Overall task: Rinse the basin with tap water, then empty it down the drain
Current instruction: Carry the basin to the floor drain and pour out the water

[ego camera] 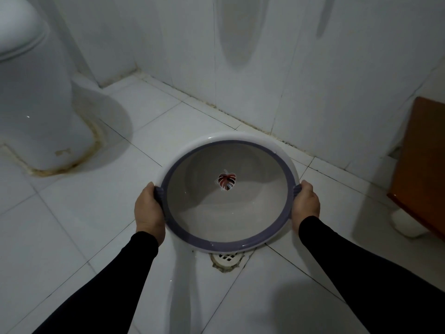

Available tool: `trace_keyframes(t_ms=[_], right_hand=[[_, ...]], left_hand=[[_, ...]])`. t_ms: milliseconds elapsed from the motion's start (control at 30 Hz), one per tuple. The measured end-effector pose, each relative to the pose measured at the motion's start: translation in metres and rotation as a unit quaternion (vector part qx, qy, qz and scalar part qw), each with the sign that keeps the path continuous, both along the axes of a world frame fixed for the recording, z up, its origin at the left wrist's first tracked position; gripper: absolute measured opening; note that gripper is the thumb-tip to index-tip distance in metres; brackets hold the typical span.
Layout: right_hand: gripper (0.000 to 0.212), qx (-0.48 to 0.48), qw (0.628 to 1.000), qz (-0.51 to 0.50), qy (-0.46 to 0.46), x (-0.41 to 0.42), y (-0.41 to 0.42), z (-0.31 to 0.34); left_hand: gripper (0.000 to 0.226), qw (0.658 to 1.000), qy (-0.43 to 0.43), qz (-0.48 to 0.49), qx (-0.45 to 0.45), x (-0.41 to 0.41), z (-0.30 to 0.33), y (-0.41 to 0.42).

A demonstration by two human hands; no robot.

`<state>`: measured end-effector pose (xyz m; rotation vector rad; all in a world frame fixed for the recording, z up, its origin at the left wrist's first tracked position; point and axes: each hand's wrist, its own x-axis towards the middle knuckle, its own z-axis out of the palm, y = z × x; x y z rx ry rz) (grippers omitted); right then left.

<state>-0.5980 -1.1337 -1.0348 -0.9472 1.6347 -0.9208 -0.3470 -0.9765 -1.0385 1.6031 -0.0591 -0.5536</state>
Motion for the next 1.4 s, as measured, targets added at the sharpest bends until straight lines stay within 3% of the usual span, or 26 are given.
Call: trace_keyframes(t_ms=[100,333,533,767,1400], right_hand=[[0.035,-0.012,1.000,0.009,0.026,-0.001,-0.003,0.000],[0.034,0.005,1.000,0.005,0.004,-0.002,-0.006,-0.001],[0.032,0.011,1.000,0.019,0.005,-0.003,-0.009,-0.005],[0.014,-0.064,0.990,0.078,0.096,-0.009,-0.011,-0.012],[0.012,-0.082,0.989,0.076,0.101,-0.007,-0.012,-0.008]], left_hand=[[0.048,1.000,0.011,0.006,-0.012,0.000,0.001,0.001],[0.035,1.000,-0.010,-0.019,-0.005,0.001,0.004,0.002],[0.046,1.000,0.021,-0.012,-0.016,-0.001,0.008,0.002],[0.036,0.998,0.051,0.002,-0.028,-0.006,0.016,0.001],[0.025,0.998,0.052,0.011,-0.039,-0.003,0.017,0.003]])
